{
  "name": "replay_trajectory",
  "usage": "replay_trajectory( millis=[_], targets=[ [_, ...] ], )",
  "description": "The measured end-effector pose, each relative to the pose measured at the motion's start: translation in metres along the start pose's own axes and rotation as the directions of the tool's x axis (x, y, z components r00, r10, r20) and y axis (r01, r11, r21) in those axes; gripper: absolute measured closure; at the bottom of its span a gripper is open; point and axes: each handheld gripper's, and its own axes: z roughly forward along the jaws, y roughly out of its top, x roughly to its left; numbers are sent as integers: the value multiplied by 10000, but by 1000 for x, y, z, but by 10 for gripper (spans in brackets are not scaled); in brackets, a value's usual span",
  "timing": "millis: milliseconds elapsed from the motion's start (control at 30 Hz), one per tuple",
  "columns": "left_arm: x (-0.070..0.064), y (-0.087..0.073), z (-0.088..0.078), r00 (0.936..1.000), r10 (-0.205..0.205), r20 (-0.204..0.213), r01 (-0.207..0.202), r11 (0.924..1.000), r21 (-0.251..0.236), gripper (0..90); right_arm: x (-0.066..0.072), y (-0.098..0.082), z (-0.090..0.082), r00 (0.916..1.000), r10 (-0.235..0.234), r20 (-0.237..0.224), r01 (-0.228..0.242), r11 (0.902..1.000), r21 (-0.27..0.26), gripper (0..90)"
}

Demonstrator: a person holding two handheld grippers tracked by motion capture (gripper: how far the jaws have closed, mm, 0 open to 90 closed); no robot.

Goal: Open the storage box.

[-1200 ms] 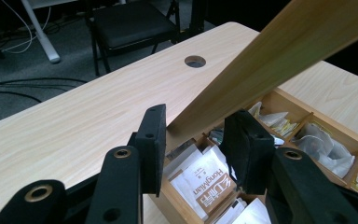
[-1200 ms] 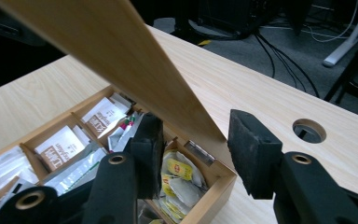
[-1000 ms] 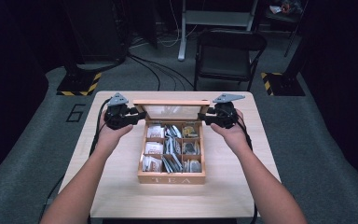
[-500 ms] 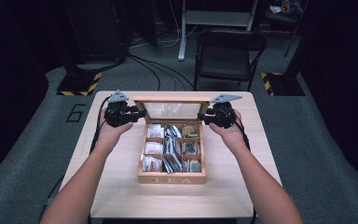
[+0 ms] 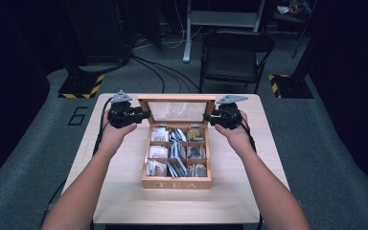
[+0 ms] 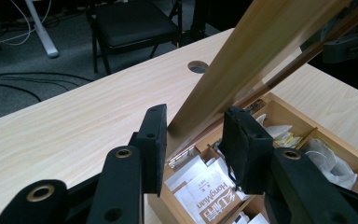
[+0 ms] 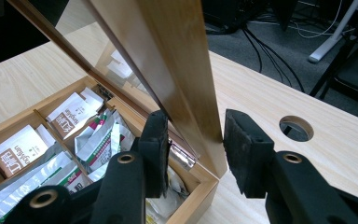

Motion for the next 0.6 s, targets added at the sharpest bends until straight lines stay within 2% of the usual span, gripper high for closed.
replay_trajectory(
  millis=[167,467,567,600],
  targets=[
    [3,1,2,9999,-161,55,161,9998,-64,611,0,2,2,9995,-291,137,290,9996,15,618],
    [6,5,5,9994,-356,25,356,9993,-62,607,-3,5,4,9998,-156,141,155,9998,85,624],
    [6,4,5,9992,-391,-127,391,9992,-32,576,-3,6,4,9998,-150,162,147,9998,135,626],
    [7,4,6,9988,-394,-281,393,9992,-26,527,-4,7,5,9997,-215,139,212,9997,155,627]
  ],
)
